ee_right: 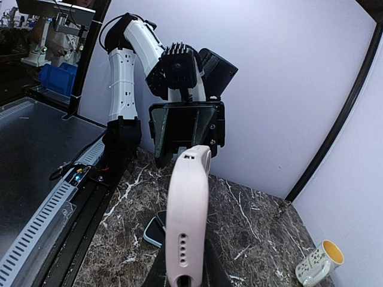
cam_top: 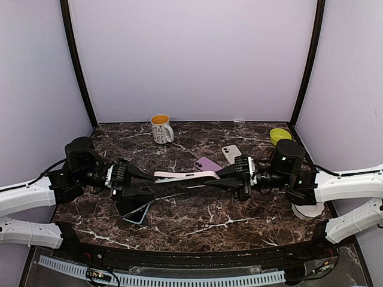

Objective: Take the phone out of the phone case
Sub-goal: Pass from the right arm to the left

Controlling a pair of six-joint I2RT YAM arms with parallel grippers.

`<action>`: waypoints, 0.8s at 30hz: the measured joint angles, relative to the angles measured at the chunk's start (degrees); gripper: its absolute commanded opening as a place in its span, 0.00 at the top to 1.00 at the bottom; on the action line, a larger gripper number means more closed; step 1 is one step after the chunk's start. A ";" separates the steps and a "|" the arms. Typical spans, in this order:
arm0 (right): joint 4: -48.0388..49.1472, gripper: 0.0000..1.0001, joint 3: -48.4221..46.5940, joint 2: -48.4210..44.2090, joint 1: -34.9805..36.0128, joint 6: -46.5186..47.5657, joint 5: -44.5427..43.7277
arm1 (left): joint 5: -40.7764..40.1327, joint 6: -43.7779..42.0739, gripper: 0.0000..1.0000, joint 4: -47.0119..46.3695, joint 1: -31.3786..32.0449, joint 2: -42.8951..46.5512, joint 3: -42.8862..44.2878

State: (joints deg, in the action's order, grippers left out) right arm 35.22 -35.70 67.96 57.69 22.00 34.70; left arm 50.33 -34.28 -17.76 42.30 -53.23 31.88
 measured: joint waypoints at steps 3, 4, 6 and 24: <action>0.76 1.00 -0.04 0.52 0.02 0.00 0.07 | 0.09 0.04 0.65 -0.07 0.00 0.00 0.00; 1.05 1.00 -0.04 0.70 0.02 -0.02 0.11 | 0.07 0.09 0.65 -0.20 0.00 0.00 0.00; 1.68 1.00 -0.07 1.09 0.04 -0.07 0.15 | 0.09 0.24 0.67 -0.44 0.00 0.00 0.00; 8.61 1.00 -1.99 7.39 1.09 -2.67 0.24 | -1.81 0.52 0.80 -2.08 -0.02 0.04 0.00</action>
State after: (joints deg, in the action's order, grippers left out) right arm 43.83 -37.69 75.35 58.78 19.33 34.94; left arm 48.51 -33.76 -19.84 42.28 -53.19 31.88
